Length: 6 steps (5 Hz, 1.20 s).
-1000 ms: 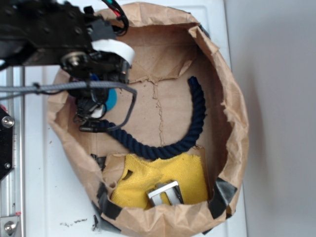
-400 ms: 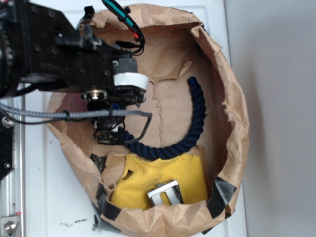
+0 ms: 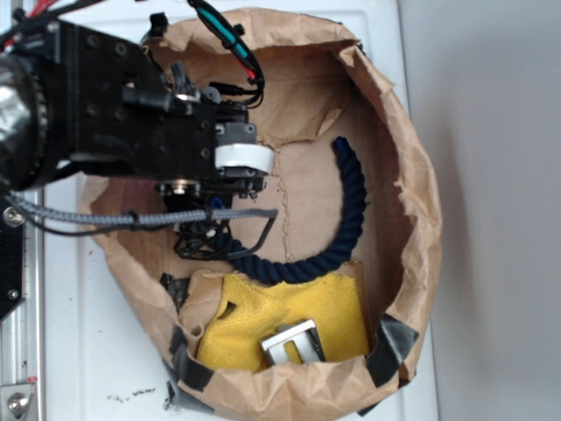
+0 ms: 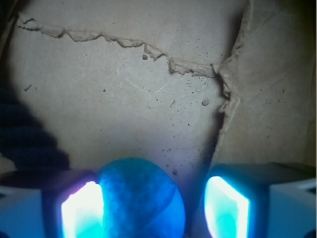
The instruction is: Grab the blue ball.
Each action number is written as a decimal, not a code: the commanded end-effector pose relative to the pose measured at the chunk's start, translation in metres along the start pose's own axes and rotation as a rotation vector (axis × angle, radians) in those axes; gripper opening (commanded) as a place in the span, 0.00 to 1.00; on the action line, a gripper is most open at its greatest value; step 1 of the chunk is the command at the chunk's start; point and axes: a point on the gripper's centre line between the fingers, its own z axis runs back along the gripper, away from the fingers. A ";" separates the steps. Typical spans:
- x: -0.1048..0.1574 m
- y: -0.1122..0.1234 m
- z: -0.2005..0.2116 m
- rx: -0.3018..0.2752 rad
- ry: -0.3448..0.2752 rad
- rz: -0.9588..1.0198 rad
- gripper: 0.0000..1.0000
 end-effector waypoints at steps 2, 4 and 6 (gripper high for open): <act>0.009 0.019 0.018 -0.021 -0.046 0.059 0.00; 0.012 0.031 0.066 -0.069 -0.097 0.096 0.00; 0.022 0.045 0.136 -0.148 -0.155 0.152 0.00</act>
